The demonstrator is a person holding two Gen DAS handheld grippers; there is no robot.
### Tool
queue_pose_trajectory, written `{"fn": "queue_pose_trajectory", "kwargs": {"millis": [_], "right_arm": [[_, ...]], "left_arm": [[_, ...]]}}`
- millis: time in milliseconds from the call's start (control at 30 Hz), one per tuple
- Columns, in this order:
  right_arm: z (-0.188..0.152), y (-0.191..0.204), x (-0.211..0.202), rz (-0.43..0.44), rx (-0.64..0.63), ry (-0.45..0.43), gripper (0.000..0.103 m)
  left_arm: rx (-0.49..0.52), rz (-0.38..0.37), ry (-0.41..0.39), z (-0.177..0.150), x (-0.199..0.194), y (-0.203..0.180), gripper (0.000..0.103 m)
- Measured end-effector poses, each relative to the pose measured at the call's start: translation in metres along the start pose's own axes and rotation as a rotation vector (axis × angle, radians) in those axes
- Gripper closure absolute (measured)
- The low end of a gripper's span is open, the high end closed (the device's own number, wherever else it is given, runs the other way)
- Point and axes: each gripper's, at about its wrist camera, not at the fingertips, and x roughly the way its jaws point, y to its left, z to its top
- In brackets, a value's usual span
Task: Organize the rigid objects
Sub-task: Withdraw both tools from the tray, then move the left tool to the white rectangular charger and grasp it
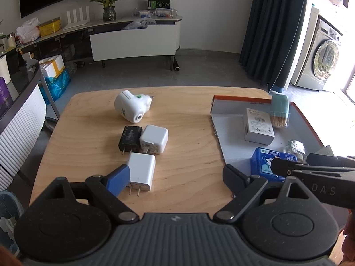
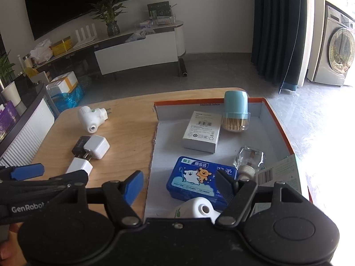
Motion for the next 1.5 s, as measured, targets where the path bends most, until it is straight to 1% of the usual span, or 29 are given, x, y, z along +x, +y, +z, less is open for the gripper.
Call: {"fn": "queue_pose_trajectory", "kwargs": {"millis": [233,700,967,1200,1400,1500], "right_arm": [[0.0,0.019,0.01,0.025,-0.028,0.018,0.017],[0.0,0.038,0.024,0.052,-0.054,0.039,0.017],[-0.006,0.041,0.031,0.07,-0.055,0.053,0.017],[-0.009,0.042,0.04,0.09,-0.051,0.061,0.017],[-0.006,0.04,0.046,0.096,-0.044,0.063,0.017],[-0.004,0.039,0.048,0.094,-0.043,0.06,0.018]], "left_arm": [[-0.023,0.019,0.006,-0.001,0.003,0.018,0.01],[-0.056,0.042,0.019,-0.005,0.01,0.04,0.01],[-0.08,0.068,0.05,-0.016,0.025,0.062,0.01],[-0.074,0.062,0.069,-0.021,0.044,0.072,0.01],[-0.061,0.054,0.068,-0.013,0.064,0.069,0.014],[-0.046,0.042,0.073,-0.011,0.072,0.064,0.022]]}}
